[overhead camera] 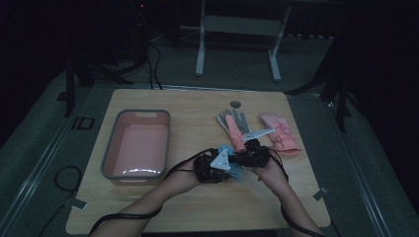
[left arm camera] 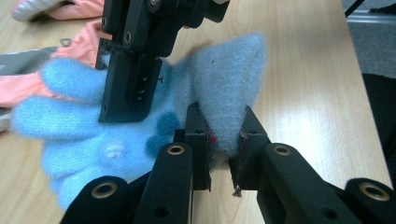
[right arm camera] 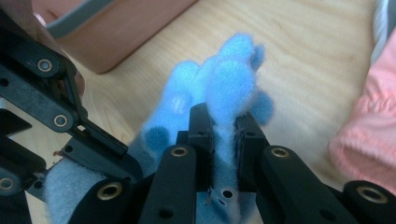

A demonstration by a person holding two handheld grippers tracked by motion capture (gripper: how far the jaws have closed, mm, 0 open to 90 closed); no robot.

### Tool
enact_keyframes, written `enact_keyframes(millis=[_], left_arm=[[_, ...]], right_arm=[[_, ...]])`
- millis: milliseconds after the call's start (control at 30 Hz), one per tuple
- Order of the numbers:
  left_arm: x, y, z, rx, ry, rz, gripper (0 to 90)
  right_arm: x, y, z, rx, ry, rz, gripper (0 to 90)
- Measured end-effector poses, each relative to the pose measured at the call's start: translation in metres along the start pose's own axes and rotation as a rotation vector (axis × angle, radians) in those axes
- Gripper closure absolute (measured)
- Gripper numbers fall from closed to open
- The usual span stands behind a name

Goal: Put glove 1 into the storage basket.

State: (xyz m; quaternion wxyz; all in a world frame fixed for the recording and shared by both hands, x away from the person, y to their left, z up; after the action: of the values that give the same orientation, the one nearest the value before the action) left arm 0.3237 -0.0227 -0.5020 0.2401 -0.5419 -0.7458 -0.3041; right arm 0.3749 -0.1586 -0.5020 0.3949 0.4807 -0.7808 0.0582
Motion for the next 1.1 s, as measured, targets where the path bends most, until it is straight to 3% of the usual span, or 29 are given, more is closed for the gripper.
enact_keyframes(millis=[267, 300, 800, 900, 1100], left_arm=[[0.015, 0.009, 0.001, -0.006, 0.006, -0.023, 79.7], [0.023, 0.015, 0.001, -0.013, 0.018, -0.04, 79.7], [0.06, 0.031, 0.005, -0.044, 0.061, -0.101, 79.7], [0.066, 0.035, 0.007, -0.045, 0.077, -0.111, 79.7], [0.089, 0.046, 0.021, -0.025, 0.091, -0.137, 79.7]], right_arm=[[-0.001, 0.006, -0.017, 0.004, -0.016, -0.014, 80.9], [-0.002, 0.008, -0.027, 0.012, -0.024, -0.024, 80.8], [-0.01, 0.024, -0.07, 0.044, -0.051, -0.067, 81.0], [-0.011, 0.025, -0.073, 0.052, -0.048, -0.073, 81.0], [-0.027, 0.04, -0.101, 0.094, -0.04, -0.088, 81.0]])
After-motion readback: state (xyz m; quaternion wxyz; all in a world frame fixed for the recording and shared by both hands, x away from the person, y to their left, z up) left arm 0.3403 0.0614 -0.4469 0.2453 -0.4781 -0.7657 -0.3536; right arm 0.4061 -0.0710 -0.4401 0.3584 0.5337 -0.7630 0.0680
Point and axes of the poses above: each handheld gripper's, and its own axes: x roughly backward along the jaws, z roughly out of its underside, y roughly to its left, the point moved 4 cm from there along -x, roughly forward along the jaws, and after that the axes turned 4 degrees about -z, right-handed, at the moved point
